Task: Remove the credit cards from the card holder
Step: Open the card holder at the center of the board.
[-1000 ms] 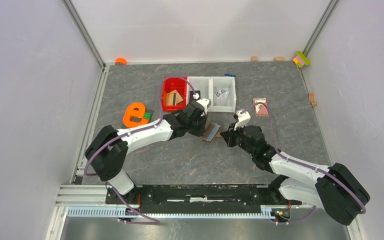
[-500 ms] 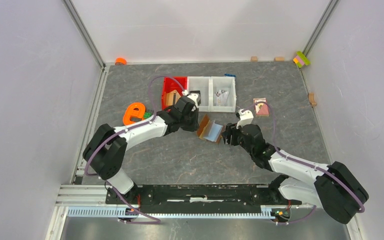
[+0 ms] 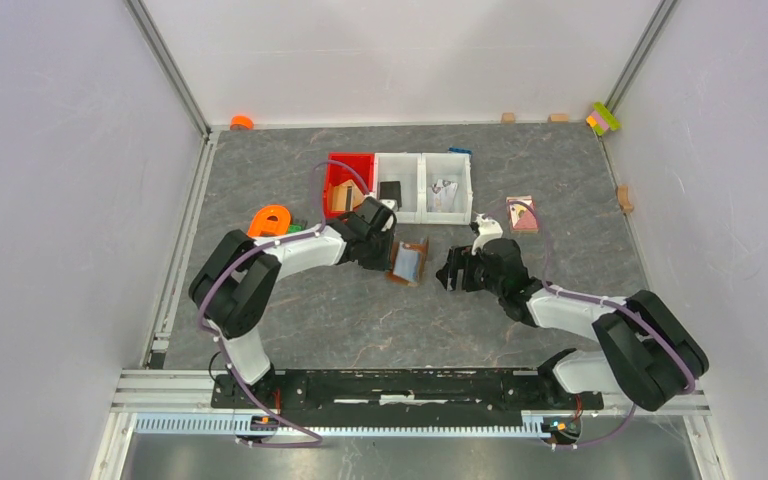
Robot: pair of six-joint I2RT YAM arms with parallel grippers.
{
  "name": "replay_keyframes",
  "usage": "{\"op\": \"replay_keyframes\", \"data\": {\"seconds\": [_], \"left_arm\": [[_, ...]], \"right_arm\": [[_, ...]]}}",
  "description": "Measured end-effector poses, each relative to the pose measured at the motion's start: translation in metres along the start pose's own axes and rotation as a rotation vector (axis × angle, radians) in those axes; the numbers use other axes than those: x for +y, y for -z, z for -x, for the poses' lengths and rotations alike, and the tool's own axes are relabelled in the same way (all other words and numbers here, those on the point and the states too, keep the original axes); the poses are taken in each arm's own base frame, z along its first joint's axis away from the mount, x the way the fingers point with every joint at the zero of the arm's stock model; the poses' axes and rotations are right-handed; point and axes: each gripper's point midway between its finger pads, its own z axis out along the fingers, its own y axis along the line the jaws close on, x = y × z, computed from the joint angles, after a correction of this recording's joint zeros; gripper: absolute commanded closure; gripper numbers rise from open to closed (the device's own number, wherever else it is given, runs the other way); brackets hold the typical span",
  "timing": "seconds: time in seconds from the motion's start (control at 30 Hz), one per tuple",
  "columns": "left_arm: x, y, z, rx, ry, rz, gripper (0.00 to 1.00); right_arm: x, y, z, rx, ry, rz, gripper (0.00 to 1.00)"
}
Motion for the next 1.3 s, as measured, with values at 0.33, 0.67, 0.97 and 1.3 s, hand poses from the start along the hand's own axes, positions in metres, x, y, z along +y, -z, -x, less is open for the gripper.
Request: {"op": "replay_keyframes", "data": {"seconds": [0.33, 0.67, 0.97, 1.3], "left_arm": [[-0.018, 0.008, -0.002, 0.001, -0.016, -0.076, 0.98], [-0.038, 0.038, 0.005, -0.082, -0.036, -0.189, 0.98], [-0.047, 0.042, 0.008, -0.099, -0.045, -0.229, 0.97], [-0.044, 0.040, 0.007, -0.093, -0.043, -0.216, 0.83]], "right_arm": [[0.023, 0.015, 0.021, -0.110, 0.001, 0.130, 0.12], [0.047, 0.022, 0.027, -0.148, 0.029, 0.256, 0.02], [0.052, 0.015, 0.011, -0.085, 0.044, 0.264, 0.21], [0.039, 0.004, 0.002, -0.031, 0.035, 0.187, 0.95]]}}
